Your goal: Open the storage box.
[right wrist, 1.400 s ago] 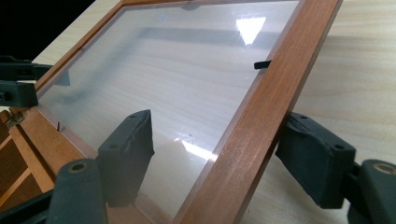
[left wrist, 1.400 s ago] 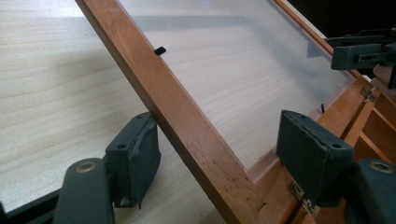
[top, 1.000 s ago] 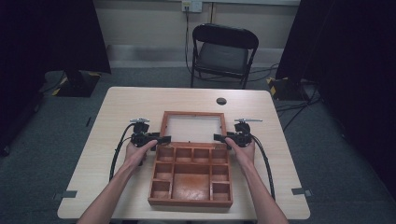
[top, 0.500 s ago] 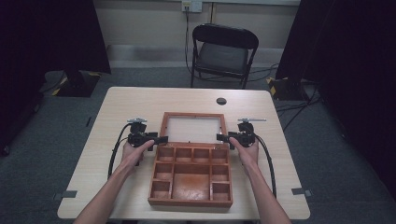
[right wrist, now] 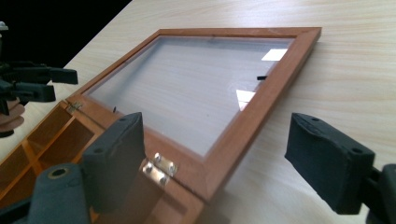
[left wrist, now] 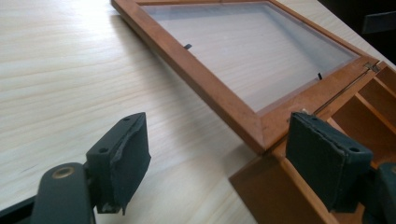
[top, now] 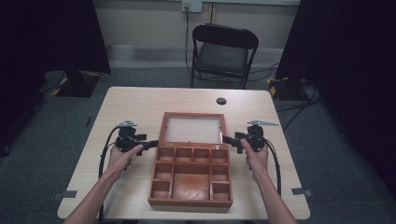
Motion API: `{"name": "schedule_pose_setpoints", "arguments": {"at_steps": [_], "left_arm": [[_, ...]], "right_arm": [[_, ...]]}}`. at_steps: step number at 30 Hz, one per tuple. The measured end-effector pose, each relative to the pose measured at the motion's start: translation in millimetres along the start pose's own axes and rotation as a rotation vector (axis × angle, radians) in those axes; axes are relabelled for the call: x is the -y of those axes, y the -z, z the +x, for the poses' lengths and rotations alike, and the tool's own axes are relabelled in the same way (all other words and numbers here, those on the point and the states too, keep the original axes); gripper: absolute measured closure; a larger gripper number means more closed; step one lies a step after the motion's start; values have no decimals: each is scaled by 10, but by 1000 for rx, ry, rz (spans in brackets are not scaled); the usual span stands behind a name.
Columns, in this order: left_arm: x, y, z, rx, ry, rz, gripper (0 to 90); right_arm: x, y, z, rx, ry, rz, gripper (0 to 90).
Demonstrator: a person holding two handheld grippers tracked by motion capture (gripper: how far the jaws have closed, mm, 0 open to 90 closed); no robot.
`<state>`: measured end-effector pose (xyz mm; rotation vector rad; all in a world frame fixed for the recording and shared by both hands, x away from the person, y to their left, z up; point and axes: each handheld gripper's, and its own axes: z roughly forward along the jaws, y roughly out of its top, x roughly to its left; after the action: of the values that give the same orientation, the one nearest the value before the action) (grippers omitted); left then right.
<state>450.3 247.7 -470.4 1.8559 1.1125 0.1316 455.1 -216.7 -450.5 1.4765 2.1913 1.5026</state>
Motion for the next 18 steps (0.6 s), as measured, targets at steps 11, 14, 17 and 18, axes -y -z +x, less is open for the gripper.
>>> {"name": "schedule_pose_setpoints", "arguments": {"at_steps": [11, 14, 17, 18], "left_arm": [[136, 231, 28, -32, -17, 20, 185], [192, 286, 21, -50, -40, 38, 182], [240, 331, 21, -54, -36, 42, 182], [254, 343, 18, -60, -45, 44, 181]], "right_arm": [[198, 418, 34, 38, 52, 23, 167], [282, 503, 48, 45, 60, 32, 173], [364, 572, 63, 69, 78, 55, 175], [393, 597, 64, 80, 84, 57, 175]]}}
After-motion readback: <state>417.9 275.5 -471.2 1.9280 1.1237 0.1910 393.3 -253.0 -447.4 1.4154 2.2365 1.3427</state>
